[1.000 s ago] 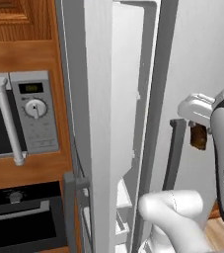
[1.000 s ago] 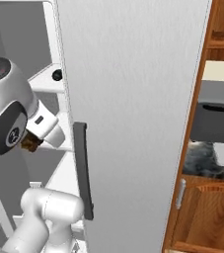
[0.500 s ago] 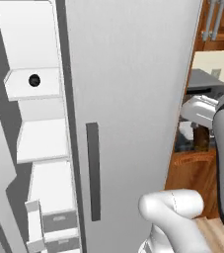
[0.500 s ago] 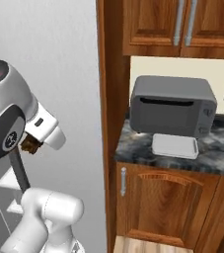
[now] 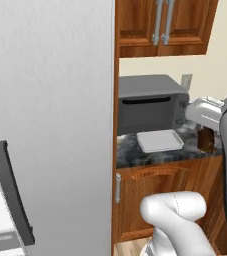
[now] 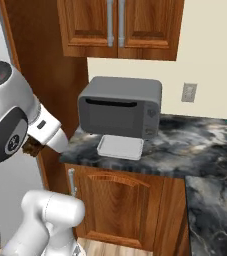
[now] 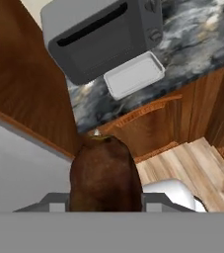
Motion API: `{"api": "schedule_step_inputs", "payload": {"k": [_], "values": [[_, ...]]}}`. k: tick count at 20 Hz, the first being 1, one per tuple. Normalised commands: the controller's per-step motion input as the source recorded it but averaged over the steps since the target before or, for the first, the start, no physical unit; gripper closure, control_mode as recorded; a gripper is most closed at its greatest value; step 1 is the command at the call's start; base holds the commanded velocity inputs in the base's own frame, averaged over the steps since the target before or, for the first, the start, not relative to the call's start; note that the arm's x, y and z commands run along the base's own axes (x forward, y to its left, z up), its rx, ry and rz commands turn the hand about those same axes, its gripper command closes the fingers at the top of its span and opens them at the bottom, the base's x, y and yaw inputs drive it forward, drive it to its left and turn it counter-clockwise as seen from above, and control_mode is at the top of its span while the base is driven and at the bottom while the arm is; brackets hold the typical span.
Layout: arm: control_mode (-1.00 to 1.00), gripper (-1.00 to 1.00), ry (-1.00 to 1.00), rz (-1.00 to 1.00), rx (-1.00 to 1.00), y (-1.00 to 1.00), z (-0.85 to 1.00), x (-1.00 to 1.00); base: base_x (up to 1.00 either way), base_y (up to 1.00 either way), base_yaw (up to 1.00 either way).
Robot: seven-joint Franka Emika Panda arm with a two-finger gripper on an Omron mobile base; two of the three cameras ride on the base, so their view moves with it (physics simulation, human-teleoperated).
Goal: Take the eggplant and sweet potato out of the freezer and place them in the tupperware container on the counter. Then put the tupperware containing the vegetables back in the freezer.
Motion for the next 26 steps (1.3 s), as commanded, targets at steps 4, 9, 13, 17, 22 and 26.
{"api": "schedule_step_inputs", "payload": {"k": [4, 9, 13, 17, 22, 26], "values": [[1.00, 1.00, 0.00, 0.00, 0.00, 0.00, 0.00, 0.00, 0.87, -0.28, 0.00], [-1.00, 1.00, 0.00, 0.00, 0.00, -0.33, -0.30, 0.43, 0.17, -0.05, 0.00], [-1.00, 1.00, 0.00, 0.01, 0.00, -0.56, -0.65, 0.76, 0.00, 0.00, 0.00], [-1.00, 1.00, 0.01, 0.03, 0.00, -0.04, -0.71, 1.00, 0.00, 0.00, 0.00], [-1.00, 1.00, 0.05, 0.02, 0.00, 0.00, -0.73, 1.00, 0.00, 0.00, 0.00], [-1.00, 1.00, 0.10, 0.01, 0.00, -0.04, -0.67, 0.91, 0.00, 0.00, 0.00]]}}
